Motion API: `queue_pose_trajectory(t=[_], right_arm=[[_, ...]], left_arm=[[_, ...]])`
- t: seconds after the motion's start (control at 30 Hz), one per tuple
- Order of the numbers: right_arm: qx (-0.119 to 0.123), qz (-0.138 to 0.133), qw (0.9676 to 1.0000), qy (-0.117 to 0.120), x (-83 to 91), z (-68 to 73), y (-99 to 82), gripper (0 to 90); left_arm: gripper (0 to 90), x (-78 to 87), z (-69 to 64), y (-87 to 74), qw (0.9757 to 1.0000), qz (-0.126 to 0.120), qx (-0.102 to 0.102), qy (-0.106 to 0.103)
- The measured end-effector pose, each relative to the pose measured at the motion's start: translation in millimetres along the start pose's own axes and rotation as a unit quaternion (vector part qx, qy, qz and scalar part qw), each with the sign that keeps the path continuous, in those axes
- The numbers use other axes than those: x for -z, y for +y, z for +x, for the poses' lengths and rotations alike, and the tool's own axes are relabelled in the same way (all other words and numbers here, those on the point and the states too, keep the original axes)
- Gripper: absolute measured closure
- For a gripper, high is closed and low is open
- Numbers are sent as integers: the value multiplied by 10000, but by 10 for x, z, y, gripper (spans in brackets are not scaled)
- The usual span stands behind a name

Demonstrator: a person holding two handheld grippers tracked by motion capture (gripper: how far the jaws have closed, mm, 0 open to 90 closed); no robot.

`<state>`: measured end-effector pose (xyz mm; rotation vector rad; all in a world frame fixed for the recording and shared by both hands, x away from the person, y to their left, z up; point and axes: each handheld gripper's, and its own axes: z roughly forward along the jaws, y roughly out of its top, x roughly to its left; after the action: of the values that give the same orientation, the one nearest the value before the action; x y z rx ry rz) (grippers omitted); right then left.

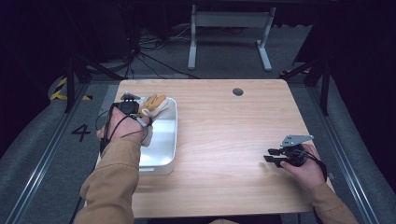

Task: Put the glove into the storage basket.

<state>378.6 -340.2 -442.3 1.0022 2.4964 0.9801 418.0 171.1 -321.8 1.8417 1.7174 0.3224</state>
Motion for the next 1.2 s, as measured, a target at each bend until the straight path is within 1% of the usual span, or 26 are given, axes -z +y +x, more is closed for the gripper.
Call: queue_pose_trajectory(t=[0.13, 0.17, 0.2, 0.23, 0.3, 0.33, 0.4, 0.47, 0.5, 0.53, 0.63, 0.77, 0.8, 0.83, 0.87, 0.9, 0.93, 0.97, 1.07, 1.13, 1.2], right_arm=[[-8, 8, 10000, 10, -10, 8, -1, 626], [3, 0, 10000, 5, -11, 11, 1, 625], [3, 0, 10000, 5, -11, 11, 1, 625], [9, 0, 10000, -3, -8, 15, 4, 625], [-13, -2, 10000, -2, -1, 13, 1, 623], [-13, -2, 10000, -2, -1, 13, 1, 623], [-18, 20, 10000, 0, -5, 8, -7, 621], [-14, 28, 10000, -2, -11, 5, -14, 621], [-19, 29, 10000, -1, -11, 6, -16, 620], [-19, 29, 10000, -1, -11, 6, -16, 620], [-23, 22, 10000, -5, -5, 5, -20, 619], [-54, 29, 10000, -7, -3, -2, -31, 617], [-54, 29, 10000, -7, -3, -2, -31, 617], [-44, 28, 10000, -13, -3, 0, -33, 616], [-44, 28, 10000, -13, -3, 0, -33, 616], [-34, 29, 10000, -7, -4, 2, -35, 615], [-34, 29, 10000, -7, -4, 2, -35, 615], [-38, 26, 10000, -7, -4, 1, -39, 614], [-48, 31, 10000, -10, -3, -1, -41, 612], [-56, 27, 10000, -7, -5, 0, -46, 609], [-49, 38, 10000, 4, -11, 8, -44, 606]], left_arm=[[645, -61, 45, -32, 9999, 93, 42, 15], [644, -108, 67, -50, 9997, 212, 68, 32], [644, -108, 67, -50, 9997, 212, 68, 32], [644, -138, 77, -55, 9996, 269, 66, 48], [644, -194, 103, -64, 9994, 305, 132, 51], [644, -194, 103, -64, 9994, 305, 132, 51], [643, -268, 133, -79, 9992, 361, 177, 45], [643, -291, 140, -83, 9991, 368, 202, 42], [643, -357, 162, -94, 9989, 399, 253, 38], [643, -357, 162, -94, 9989, 399, 253, 38], [643, -465, 173, -111, 9983, 485, 315, 56], [641, -561, 181, -129, 9983, 496, 312, 33], [641, -587, 188, -136, 9982, 482, 349, 32], [641, -636, 211, -153, 9978, 518, 401, 42], [641, -636, 211, -153, 9978, 518, 401, 42], [641, -696, 238, -180, 9974, 566, 443, 69], [640, -696, 238, -180, 9974, 566, 443, 69], [640, -730, 250, -198, 9970, 594, 496, 55], [638, -759, 261, -211, 9967, 640, 495, 74], [637, -798, 285, -227, 9961, 685, 553, 79], [636, -815, 285, -234, 9960, 699, 559, 85]])
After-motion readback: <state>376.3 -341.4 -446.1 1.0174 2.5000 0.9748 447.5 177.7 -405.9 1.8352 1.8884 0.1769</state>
